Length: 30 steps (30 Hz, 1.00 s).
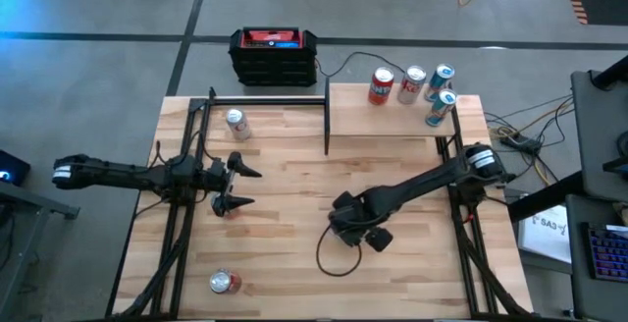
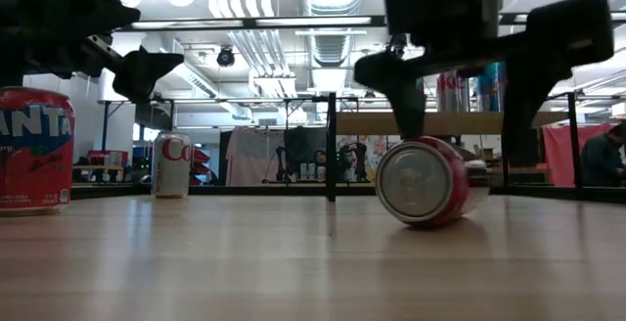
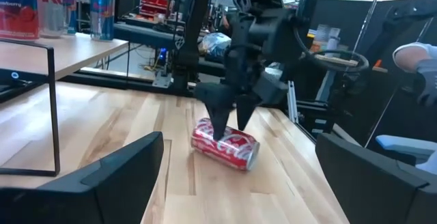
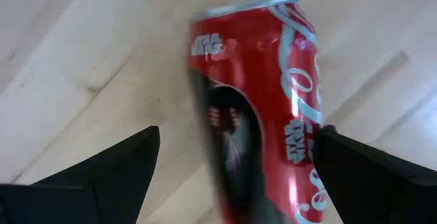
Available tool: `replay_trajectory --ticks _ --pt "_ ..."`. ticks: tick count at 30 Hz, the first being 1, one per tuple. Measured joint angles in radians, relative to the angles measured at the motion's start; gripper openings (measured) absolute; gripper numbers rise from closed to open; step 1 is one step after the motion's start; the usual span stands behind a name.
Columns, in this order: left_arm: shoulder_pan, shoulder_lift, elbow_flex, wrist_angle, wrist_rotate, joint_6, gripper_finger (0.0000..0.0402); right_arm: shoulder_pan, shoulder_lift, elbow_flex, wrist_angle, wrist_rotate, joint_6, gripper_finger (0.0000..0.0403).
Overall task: Place canned beverage on shelf
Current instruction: Put the top red white soda can on the shelf
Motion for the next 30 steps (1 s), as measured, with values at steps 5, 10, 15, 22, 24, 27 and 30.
replay_trajectory --ticks 5,10,15,22,24,27,30 --pt "0.000 0.002 0.001 0.000 0.000 0.000 0.0368 -0.015 0.067 0.027 0.013 -0.022 -0.016 0.0359" --pt "0.000 0.003 0.001 0.000 0.000 0.000 0.0369 -0.021 0.078 0.037 0.025 -0.044 -0.022 0.0359" --pt "0.000 0.004 0.001 0.000 0.000 0.000 0.0368 -0.020 0.076 0.052 0.041 -0.042 0.009 0.0359" --pt "0.000 0.005 0.001 0.000 0.000 0.000 0.0368 -0.020 0.076 0.066 0.053 -0.042 0.196 0.0359" --pt "0.000 0.008 0.001 0.000 0.000 0.000 0.0368 -0.020 0.076 0.066 0.061 -0.042 0.220 0.0359" --pt "0.000 0.013 0.001 0.000 0.000 0.000 0.0368 -0.026 0.075 0.066 0.072 -0.045 0.218 0.0359" --pt "0.000 0.021 0.001 0.000 0.000 0.000 0.0368 -0.033 0.075 0.066 0.082 -0.050 0.258 0.0359"
